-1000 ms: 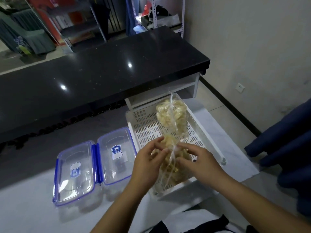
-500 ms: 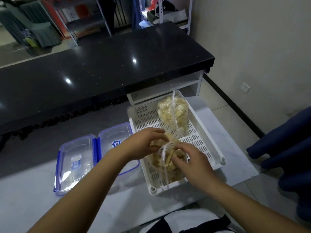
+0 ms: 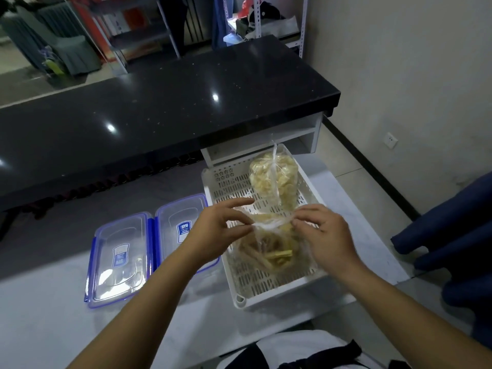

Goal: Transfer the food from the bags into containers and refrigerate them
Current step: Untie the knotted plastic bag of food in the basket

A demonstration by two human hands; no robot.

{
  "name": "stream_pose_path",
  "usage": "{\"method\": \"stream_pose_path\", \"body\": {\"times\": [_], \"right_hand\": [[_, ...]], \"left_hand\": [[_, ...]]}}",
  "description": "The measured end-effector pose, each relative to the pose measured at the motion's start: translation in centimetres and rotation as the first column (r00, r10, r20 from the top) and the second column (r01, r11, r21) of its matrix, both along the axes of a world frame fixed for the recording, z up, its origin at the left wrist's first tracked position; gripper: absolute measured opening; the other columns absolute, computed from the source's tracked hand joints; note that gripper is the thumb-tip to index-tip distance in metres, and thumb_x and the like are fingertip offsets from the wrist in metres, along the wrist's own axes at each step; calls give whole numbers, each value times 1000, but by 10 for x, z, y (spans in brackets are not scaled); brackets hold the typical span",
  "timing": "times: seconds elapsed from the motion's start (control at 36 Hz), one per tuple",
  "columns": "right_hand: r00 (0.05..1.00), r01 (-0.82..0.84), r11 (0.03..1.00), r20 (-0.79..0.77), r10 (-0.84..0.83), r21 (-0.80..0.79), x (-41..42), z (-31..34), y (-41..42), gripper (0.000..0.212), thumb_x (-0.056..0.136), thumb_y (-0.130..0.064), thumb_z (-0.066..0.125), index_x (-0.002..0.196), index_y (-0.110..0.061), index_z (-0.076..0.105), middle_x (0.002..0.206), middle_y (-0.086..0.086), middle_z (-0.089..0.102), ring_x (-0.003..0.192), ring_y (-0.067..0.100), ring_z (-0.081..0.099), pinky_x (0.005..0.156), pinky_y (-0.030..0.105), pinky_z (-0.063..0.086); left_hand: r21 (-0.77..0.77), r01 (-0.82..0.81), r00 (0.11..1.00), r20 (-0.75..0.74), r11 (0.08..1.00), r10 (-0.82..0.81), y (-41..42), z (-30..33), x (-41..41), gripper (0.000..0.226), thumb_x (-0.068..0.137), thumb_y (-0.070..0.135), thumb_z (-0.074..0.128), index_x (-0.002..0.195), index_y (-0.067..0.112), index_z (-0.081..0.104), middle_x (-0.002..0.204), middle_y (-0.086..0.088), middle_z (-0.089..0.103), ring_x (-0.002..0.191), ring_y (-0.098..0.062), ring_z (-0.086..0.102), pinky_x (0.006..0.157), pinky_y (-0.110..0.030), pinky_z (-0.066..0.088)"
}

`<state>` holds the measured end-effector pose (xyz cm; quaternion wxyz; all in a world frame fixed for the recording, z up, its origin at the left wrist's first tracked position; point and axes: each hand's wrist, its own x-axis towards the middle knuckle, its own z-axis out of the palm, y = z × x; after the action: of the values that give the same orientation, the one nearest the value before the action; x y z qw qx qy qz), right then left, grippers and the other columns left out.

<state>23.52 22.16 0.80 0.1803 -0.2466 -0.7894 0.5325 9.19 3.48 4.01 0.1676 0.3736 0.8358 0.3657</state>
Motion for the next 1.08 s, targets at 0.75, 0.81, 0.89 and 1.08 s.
{"method": "stream_pose_path", "body": {"times": [0.75,0.81,0.89,1.08], "right_hand": [[913,-395,840,255,317,371,8,12,2,20,86,-15,73,106,-19,75,135,-4,59,131,17,45,113,45,35],[915,-391,842,259,310,373,9,11,0,19,86,-11,71,104,-17,76,133,-5,60,130,16,45,113,43,35],[939,-339,880,174,296,333,12,15,3,14,85,-10,73,96,-19,77,124,-8,63,125,11,47,109,35,38],[961,-275,925,86,262,261,18,37,18,12,85,-16,76,85,-26,72,117,-13,64,117,4,54,99,18,40]], "left_hand": [[12,-118,988,-101,993,119,11,-6,63,29,87,29,75,116,27,71,111,12,71,105,-4,56,109,-48,37],[-20,-94,989,-113,995,91,16,-8,62,25,89,24,73,114,27,72,104,13,73,101,-4,58,114,-52,29],[67,-86,983,-159,994,96,17,-6,62,17,88,22,70,104,24,75,95,13,72,92,-3,59,109,-52,36],[257,-254,951,-112,932,290,5,3,59,18,82,2,70,80,19,70,86,7,65,88,-5,62,78,-10,44]]}}
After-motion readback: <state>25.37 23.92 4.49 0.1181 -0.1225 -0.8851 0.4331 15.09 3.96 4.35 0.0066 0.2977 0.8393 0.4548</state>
